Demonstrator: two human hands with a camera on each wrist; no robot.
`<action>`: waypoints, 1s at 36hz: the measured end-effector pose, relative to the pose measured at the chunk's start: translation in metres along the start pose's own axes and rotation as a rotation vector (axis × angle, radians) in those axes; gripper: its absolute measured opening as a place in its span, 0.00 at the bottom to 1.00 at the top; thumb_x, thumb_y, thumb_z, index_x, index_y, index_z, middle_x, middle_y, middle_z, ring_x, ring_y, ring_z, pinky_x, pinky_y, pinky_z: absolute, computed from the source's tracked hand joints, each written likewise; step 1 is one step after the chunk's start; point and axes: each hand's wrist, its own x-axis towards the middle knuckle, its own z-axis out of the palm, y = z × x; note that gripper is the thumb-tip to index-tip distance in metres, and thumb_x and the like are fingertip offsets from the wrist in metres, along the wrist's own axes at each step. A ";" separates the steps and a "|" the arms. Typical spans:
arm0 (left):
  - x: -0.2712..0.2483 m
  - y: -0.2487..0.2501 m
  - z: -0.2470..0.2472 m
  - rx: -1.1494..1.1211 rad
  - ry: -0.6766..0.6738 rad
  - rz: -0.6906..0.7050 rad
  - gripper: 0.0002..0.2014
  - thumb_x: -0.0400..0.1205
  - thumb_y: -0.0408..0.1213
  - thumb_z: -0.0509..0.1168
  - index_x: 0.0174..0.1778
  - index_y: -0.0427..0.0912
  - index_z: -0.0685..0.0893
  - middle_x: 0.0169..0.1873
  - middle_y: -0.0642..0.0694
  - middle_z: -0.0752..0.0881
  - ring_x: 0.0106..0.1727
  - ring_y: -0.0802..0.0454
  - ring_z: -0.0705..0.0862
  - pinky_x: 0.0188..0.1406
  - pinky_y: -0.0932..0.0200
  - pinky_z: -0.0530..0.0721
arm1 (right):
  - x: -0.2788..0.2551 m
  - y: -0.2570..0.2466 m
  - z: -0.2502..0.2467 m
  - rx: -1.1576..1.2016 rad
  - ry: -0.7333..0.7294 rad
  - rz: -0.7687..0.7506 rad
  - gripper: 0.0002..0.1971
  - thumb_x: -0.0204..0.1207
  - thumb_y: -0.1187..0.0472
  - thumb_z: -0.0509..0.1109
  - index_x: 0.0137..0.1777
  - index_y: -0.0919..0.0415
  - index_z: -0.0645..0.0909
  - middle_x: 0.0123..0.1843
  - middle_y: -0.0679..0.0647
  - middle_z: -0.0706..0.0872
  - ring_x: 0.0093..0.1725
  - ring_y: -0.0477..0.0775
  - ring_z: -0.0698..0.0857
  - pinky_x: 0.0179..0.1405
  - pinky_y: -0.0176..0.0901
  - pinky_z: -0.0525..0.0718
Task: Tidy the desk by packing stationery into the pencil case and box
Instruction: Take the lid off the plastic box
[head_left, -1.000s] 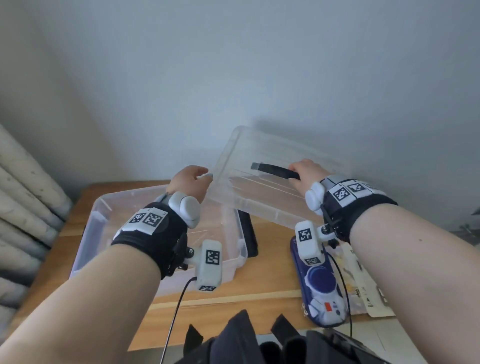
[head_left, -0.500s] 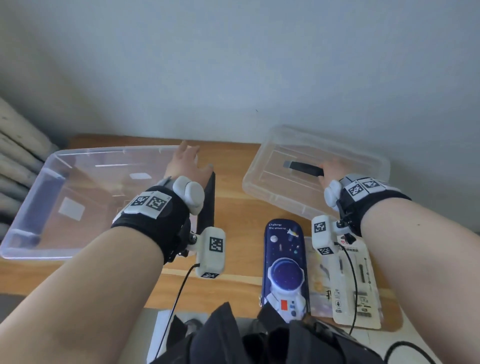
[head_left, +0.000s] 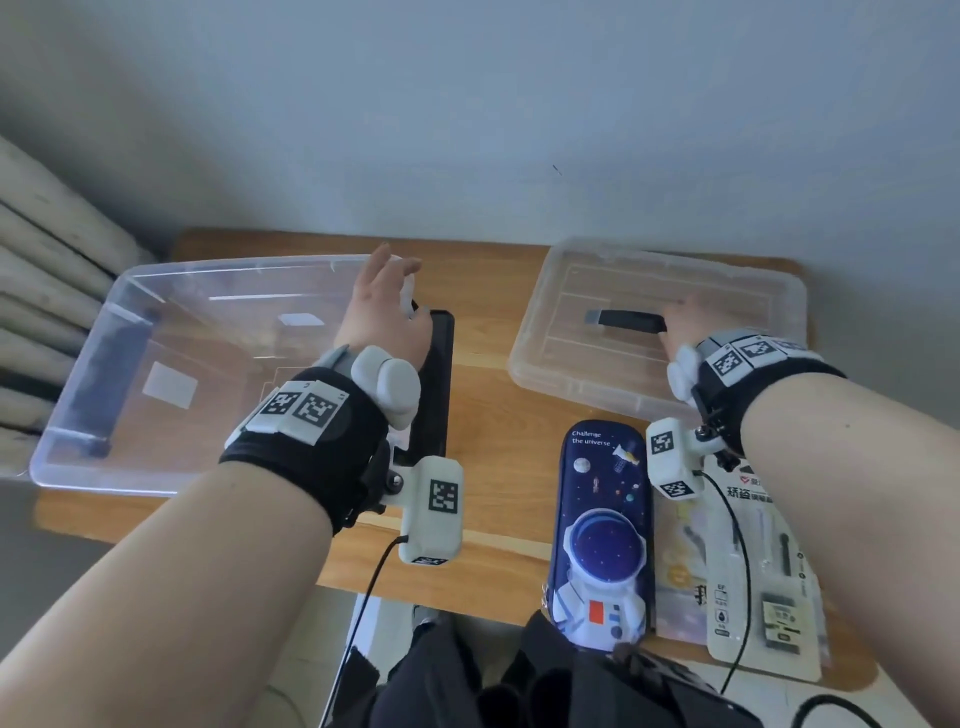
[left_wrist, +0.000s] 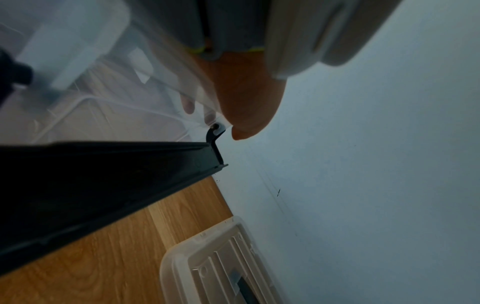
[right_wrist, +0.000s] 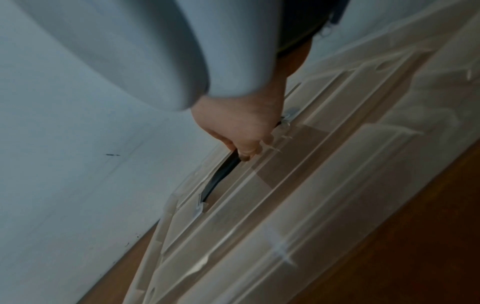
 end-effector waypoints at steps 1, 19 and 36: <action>-0.001 0.001 0.000 -0.004 0.003 0.005 0.24 0.80 0.32 0.61 0.73 0.53 0.72 0.82 0.57 0.58 0.74 0.53 0.71 0.51 0.62 0.73 | 0.000 0.000 0.000 0.005 -0.027 0.001 0.11 0.80 0.60 0.61 0.55 0.66 0.78 0.61 0.65 0.81 0.52 0.66 0.82 0.45 0.46 0.75; -0.009 0.007 0.018 0.034 -0.026 -0.053 0.25 0.79 0.38 0.63 0.74 0.54 0.71 0.82 0.56 0.58 0.76 0.45 0.70 0.65 0.51 0.75 | -0.032 0.010 -0.005 0.211 -0.036 0.061 0.26 0.80 0.67 0.60 0.79 0.59 0.64 0.73 0.63 0.75 0.68 0.65 0.77 0.65 0.51 0.75; -0.006 0.001 -0.015 0.037 -0.020 -0.148 0.17 0.75 0.44 0.59 0.59 0.57 0.82 0.67 0.48 0.80 0.65 0.45 0.79 0.64 0.49 0.78 | -0.067 -0.015 0.026 0.286 -0.316 0.075 0.23 0.82 0.62 0.62 0.76 0.65 0.69 0.72 0.62 0.77 0.68 0.62 0.79 0.65 0.47 0.76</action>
